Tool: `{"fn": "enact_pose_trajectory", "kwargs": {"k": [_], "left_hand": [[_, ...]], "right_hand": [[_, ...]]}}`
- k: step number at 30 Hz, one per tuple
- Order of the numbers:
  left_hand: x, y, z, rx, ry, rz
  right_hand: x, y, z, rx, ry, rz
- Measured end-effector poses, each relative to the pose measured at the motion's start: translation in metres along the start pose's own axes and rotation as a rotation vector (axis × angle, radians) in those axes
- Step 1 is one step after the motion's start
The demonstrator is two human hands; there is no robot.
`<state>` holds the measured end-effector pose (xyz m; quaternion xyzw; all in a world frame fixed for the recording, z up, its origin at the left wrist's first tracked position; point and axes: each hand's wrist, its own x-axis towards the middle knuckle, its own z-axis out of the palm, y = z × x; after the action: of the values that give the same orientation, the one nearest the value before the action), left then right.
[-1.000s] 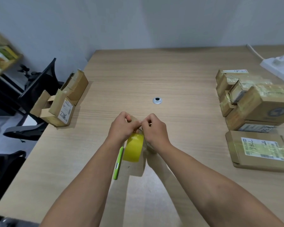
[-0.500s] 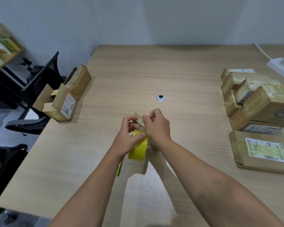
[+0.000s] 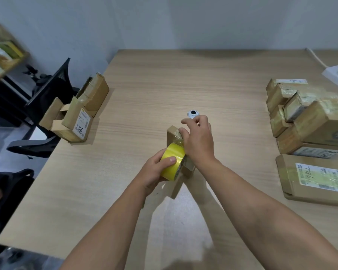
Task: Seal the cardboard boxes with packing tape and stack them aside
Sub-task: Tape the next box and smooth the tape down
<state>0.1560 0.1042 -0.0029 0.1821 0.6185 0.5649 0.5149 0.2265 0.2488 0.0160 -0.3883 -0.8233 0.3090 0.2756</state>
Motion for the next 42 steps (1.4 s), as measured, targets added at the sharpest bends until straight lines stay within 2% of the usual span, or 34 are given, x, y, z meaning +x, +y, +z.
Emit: {"fn": "enact_pose_trajectory", "kwargs": {"k": [4,12,16,20,27,30,36,40,42], "left_hand": [[0.009,0.006,0.006,0.026,-0.006,-0.053],[0.021,0.011,0.007,0.116,0.013,-0.085],[0.021,0.014,0.001,0.152,0.051,-0.097],[0.023,0.016,-0.004,0.223,0.054,-0.108],[0.034,0.006,-0.003,0.4,0.15,-0.226],[0.036,0.002,-0.005,0.388,0.194,-0.243],[0.038,-0.006,0.006,0.303,0.318,-0.059],[0.035,-0.023,0.005,0.084,0.275,0.036],[0.036,-0.026,0.003,0.098,0.256,0.045]], "right_hand": [[0.007,0.01,0.0,-0.008,0.029,-0.063],[0.022,0.013,-0.011,-0.143,-0.194,-0.005],[0.016,0.007,-0.012,-0.232,-0.369,0.049],[0.017,0.009,-0.016,-0.244,-0.427,0.058],[0.004,0.013,-0.008,-0.185,-0.294,0.076],[0.001,0.013,-0.007,-0.165,-0.255,0.086],[0.005,0.02,-0.012,-0.082,-0.176,0.184],[0.007,0.034,-0.019,-0.021,-0.107,0.29],[0.007,0.039,-0.022,0.007,-0.091,0.32]]}}
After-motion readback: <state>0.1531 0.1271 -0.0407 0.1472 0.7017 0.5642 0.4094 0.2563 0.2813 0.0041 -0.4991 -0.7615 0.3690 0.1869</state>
